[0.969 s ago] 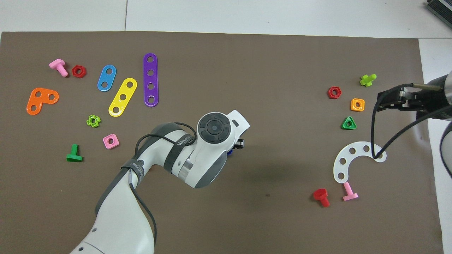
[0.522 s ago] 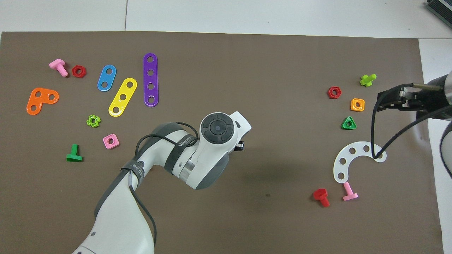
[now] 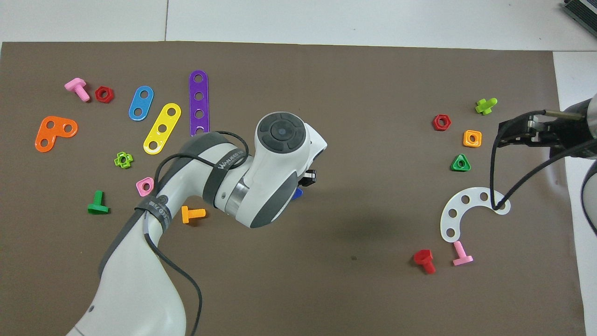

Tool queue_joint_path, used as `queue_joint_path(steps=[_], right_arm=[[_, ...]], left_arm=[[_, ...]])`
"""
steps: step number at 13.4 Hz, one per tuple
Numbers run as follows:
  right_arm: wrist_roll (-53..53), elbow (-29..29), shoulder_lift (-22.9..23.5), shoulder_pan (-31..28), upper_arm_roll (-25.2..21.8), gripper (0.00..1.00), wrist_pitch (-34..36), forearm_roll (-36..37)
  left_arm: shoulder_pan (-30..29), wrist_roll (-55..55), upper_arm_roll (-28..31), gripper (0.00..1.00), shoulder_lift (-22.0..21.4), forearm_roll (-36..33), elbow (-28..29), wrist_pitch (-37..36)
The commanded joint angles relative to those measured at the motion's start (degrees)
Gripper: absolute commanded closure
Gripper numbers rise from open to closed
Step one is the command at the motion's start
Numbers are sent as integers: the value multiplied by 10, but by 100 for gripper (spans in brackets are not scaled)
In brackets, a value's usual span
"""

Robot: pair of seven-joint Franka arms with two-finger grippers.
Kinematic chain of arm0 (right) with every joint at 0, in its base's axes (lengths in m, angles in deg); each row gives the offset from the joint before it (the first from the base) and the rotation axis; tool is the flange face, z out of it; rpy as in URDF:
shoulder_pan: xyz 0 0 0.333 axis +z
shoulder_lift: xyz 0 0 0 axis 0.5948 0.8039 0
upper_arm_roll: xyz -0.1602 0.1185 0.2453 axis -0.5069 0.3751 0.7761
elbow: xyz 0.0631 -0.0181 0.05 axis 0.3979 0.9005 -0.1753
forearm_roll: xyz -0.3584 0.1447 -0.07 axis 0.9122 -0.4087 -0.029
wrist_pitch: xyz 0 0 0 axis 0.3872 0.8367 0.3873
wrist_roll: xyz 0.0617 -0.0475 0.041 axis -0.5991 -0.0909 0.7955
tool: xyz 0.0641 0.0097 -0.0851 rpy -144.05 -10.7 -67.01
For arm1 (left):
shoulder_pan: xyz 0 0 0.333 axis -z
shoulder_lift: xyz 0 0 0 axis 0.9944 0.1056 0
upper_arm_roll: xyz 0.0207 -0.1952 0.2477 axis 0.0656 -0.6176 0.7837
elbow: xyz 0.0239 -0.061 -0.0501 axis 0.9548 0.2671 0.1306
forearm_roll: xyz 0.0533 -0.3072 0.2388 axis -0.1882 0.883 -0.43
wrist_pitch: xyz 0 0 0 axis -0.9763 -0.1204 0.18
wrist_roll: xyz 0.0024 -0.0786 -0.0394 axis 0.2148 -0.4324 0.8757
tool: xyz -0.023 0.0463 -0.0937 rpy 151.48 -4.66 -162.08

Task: Unscrew and place screws in storage area
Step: 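Carry the blue nut with the left gripper toward the purple strip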

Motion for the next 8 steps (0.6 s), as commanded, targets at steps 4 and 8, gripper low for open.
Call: queue_joint_path(steps=[4, 8], right_arm=[[18, -1, 1, -9, 3, 0, 3, -13], [13, 43, -16, -1, 9, 2, -41, -13]], left_arm=[[-122, -81, -3, 87, 47, -7, -70, -54], [-200, -221, -2, 87, 31, -10, -7, -48]])
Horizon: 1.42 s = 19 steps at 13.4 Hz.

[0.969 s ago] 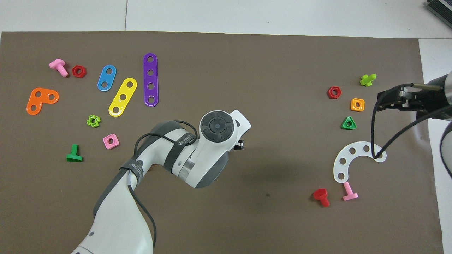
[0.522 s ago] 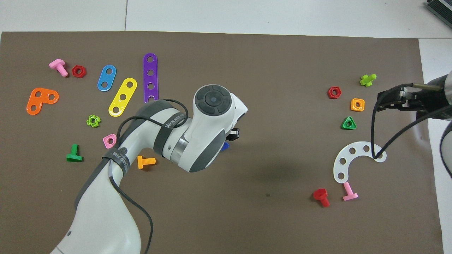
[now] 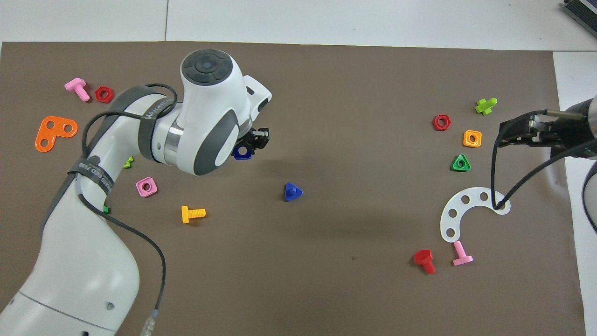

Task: Unscrew and place screws in storage area

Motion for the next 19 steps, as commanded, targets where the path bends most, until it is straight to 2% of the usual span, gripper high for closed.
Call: queue_joint_path(steps=[1, 4, 5, 6, 7, 8, 13, 15, 17, 19], right_arm=[[13, 64, -26, 5, 9, 7, -52, -12], [-10, 124, -40, 34, 9, 8, -114, -12], [-14, 133, -38, 45, 9, 8, -123, -12], [-23, 134, -29, 60, 9, 8, -133, -11], [-49, 134, -14, 80, 9, 8, -146, -7], [-86, 133, 0, 98, 9, 8, -170, -5], [-233, 120, 93, 200, 9, 8, -257, 24], [-280, 114, 128, 232, 9, 8, -292, 30], [-329, 101, 160, 256, 9, 9, -311, 30], [-355, 104, 181, 279, 9, 10, -339, 30]], left_arm=[[-25, -69, -3, 87, -28, -11, 67, 13], [-37, -97, -2, 86, -60, -37, 179, 117], [-37, -97, -2, 79, -64, -38, 194, 131], [-38, -97, -2, 47, -64, -39, 191, 124], [-37, -98, -2, 4, -63, -42, 187, 123], [-38, -98, -2, 0, -62, -49, 177, 117], [-79, -113, -2, 0, -37, -50, 31, -27], [-134, -161, -2, 0, -72, -47, 47, -59], [-181, -209, -2, 0, -120, -47, 100, -77], [-207, -212, -2, 0, -172, -47, 165, -78]])
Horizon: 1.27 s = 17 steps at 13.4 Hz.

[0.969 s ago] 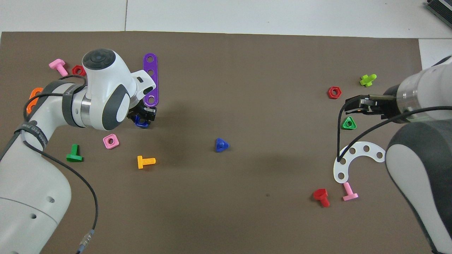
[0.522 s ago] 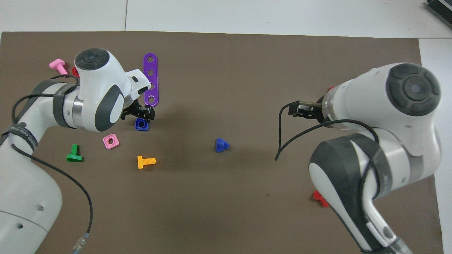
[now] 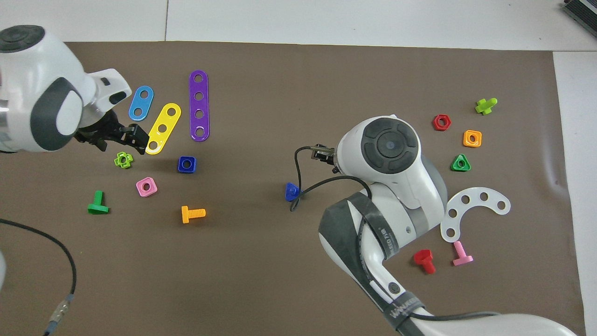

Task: Unscrew and place screws in storage area

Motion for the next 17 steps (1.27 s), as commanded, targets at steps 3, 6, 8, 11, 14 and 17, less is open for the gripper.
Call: queue_joint_path(steps=[3, 6, 8, 11, 14, 17], right_arm=[[-52, -17, 46, 42, -2, 15, -30, 9], [-82, -6, 62, 66, -2, 17, -56, 24], [-83, 4, 65, 83, -2, 22, -57, 24], [-84, 4, 72, 89, -2, 29, -59, 26], [-83, 11, 72, 88, -2, 39, -58, 39], [-84, 12, 71, 88, -2, 55, -57, 48]], left_arm=[[-17, -4, -3, 0, -122, -9, 95, -22], [-10, 5, -4, 0, -173, -9, 79, -22], [-14, 5, -3, 0, -199, -9, 57, -24], [-15, 25, -4, 0, -204, -10, 14, -27], [-15, 28, -4, 0, -218, -10, 9, -36], [-12, 31, -7, 0, -223, -10, 10, -32]])
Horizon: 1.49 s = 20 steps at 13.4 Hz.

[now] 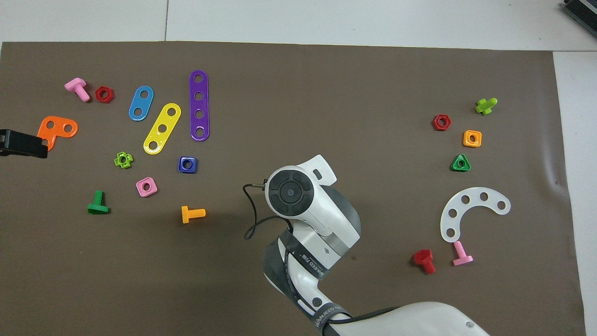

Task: Unscrew and place screws in storage area

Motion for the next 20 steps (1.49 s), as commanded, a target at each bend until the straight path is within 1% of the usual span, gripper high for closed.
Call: queue_joint_path(steps=[1, 2, 3, 5, 6, 7, 10, 11, 13, 16, 19, 20], right_arm=[[-14, 10, -5, -1, -1, 76, -4, 15], [-14, 13, -7, -1, 0, 95, 5, 16], [-13, 14, -10, -3, 0, 100, 9, 16], [-6, 15, -28, -13, -1, 100, 10, 16], [-4, 27, -43, -25, -1, 100, 11, 16], [13, 51, -66, -41, 0, 100, 11, 16], [112, 129, -132, -100, 0, 100, 0, 16], [153, 141, -145, -123, -1, 100, -1, 16], [230, 142, -147, -161, -1, 100, -1, 16], [353, 142, -143, -224, 0, 100, -2, 15], [399, 145, -138, -266, 0, 100, -34, 11], [423, 143, -135, -284, 0, 100, -36, -1]], left_arm=[[5, 14, 0, 0, -9, -10, 0, -11], [6, 21, -1, 0, -9, -10, 0, -8], [8, 29, -1, 0, -9, -10, -1, -8], [9, 37, -1, 0, -9, -10, -1, -12], [8, 37, -1, 0, -9, -10, -2, -14], [6, 37, 0, 0, -9, -10, -2, -15], [4, 37, -2, 0, -16, -10, 9, -16], [4, 38, -1, 0, -22, -10, 21, -17], [5, 37, -2, 0, -25, -10, 24, -10], [2, 37, -1, 0, -7, -10, -13, -5], [9, 37, -2, 0, 2, -11, -25, 2], [9, 38, -2, 0, 2, -10, -25, 6]])
